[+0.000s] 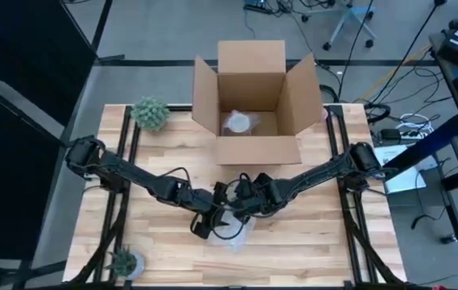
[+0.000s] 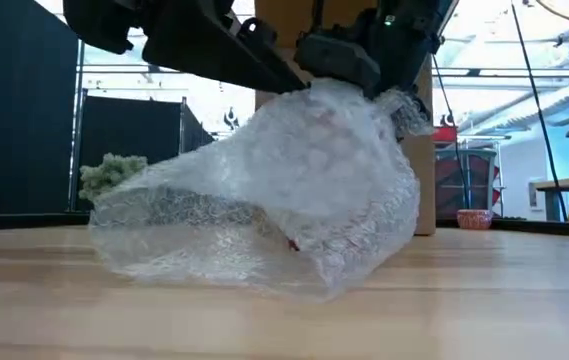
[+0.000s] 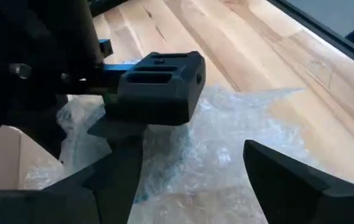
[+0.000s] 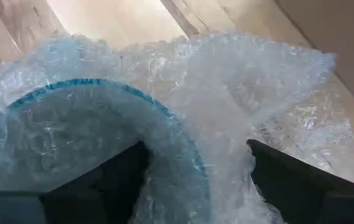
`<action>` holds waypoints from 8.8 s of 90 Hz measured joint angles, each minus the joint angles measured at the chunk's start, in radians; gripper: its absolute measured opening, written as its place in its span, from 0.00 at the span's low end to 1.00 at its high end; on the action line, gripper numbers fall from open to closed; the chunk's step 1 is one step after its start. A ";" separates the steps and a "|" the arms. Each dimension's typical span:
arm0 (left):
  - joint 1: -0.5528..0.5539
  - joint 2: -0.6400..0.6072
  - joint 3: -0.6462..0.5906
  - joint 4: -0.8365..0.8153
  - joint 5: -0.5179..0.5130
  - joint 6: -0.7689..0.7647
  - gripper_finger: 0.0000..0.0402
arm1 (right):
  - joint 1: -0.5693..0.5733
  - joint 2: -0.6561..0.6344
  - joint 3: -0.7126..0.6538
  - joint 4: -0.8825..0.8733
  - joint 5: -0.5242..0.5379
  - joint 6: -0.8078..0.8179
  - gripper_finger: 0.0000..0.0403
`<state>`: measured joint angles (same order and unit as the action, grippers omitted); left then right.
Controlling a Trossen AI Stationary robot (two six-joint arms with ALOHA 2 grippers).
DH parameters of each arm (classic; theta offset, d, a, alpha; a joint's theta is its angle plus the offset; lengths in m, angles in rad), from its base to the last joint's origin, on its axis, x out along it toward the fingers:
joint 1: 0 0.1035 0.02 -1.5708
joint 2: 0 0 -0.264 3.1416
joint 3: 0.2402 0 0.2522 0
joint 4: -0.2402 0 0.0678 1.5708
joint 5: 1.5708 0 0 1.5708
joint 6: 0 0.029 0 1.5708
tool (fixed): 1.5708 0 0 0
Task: Wrap mug
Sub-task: Wrap the red mug with the bubble wrap
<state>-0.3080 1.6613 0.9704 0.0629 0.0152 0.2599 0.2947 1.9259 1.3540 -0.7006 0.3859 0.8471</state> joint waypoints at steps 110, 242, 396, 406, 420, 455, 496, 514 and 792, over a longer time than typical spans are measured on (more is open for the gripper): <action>0.045 0.128 -0.001 0.104 0.010 -0.052 0.66 | 0.159 -0.217 0.025 0.054 -0.092 -0.571 0.64; 0.047 0.123 0.033 0.042 0.038 -0.098 0.66 | 0.149 -0.573 -0.495 0.304 -0.008 -0.178 0.64; 0.003 -0.014 0.143 -0.194 -0.012 -0.150 0.66 | 0.060 -0.277 -0.473 0.845 -0.178 -0.676 0.64; 0.008 -0.009 0.144 -0.178 -0.073 -0.150 0.66 | 0.060 -0.277 -0.469 0.839 -0.178 -0.682 0.64; 0.023 0.047 0.130 -0.185 -0.022 -0.206 0.66 | 0.060 -0.277 -0.469 0.835 -0.176 -0.683 0.64; 0.044 0.188 0.137 -0.122 -0.024 -0.217 0.66 | 0.056 -0.314 -0.473 0.813 -0.173 -0.647 0.64; 0.046 0.194 0.132 -0.094 -0.028 -0.225 0.66 | 0.015 -0.507 -0.470 0.544 -0.030 -0.310 0.64; 0.045 0.198 0.130 -0.095 -0.019 -0.229 0.66 | -0.030 -0.451 -0.415 0.517 -0.108 -0.192 0.64; 0.017 0.183 0.150 -0.163 -0.038 -0.224 0.66 | 0.088 -0.130 -0.083 0.349 -0.102 -0.696 0.64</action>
<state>-0.2907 1.8439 1.1204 -0.0999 -0.0223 0.0355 0.3824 1.7956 1.2713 -0.3515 0.2838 0.1507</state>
